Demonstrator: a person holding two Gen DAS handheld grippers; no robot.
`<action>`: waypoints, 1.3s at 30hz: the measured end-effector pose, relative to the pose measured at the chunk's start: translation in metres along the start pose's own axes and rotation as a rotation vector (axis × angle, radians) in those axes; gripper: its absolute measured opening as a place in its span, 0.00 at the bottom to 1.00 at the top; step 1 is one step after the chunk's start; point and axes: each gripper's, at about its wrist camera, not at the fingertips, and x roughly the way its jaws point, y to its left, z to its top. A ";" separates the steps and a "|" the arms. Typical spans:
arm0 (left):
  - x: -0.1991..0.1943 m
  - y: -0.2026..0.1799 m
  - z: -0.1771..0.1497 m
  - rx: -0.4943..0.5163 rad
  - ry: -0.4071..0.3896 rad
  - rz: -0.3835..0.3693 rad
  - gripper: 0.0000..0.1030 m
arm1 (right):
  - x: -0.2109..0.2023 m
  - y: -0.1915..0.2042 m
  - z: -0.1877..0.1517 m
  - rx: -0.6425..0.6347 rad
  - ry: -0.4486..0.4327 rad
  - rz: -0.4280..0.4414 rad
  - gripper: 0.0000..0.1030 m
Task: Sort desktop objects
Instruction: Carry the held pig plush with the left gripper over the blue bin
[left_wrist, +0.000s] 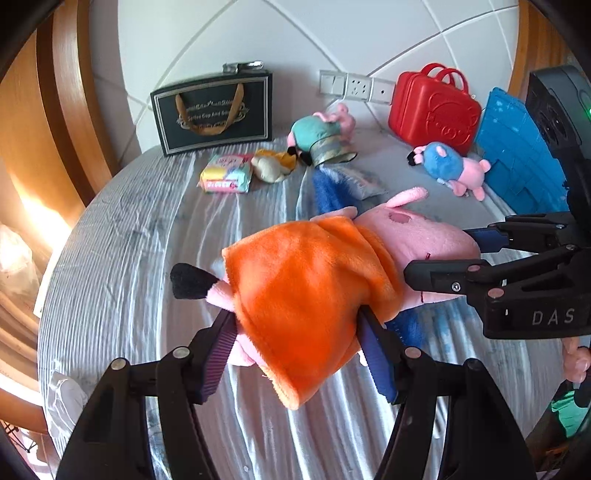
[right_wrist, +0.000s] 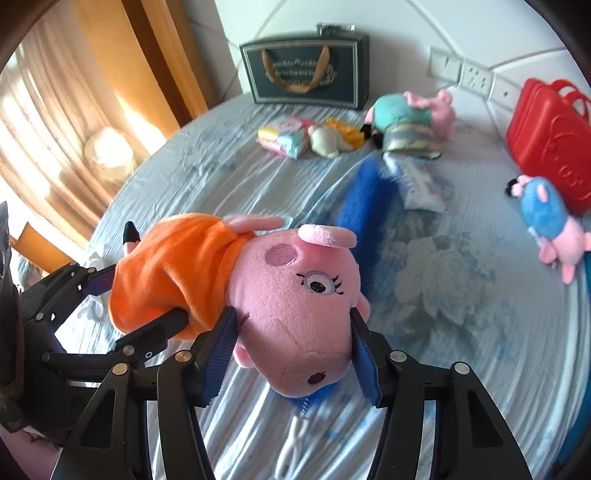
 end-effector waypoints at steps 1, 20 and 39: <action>-0.005 -0.004 0.002 0.007 -0.015 -0.002 0.62 | -0.007 -0.001 -0.001 -0.002 -0.014 -0.008 0.56; -0.126 -0.147 0.083 0.206 -0.373 -0.118 0.62 | -0.220 -0.081 -0.037 0.073 -0.407 -0.216 0.55; -0.194 -0.555 0.158 0.437 -0.558 -0.362 0.62 | -0.459 -0.352 -0.176 0.256 -0.625 -0.505 0.55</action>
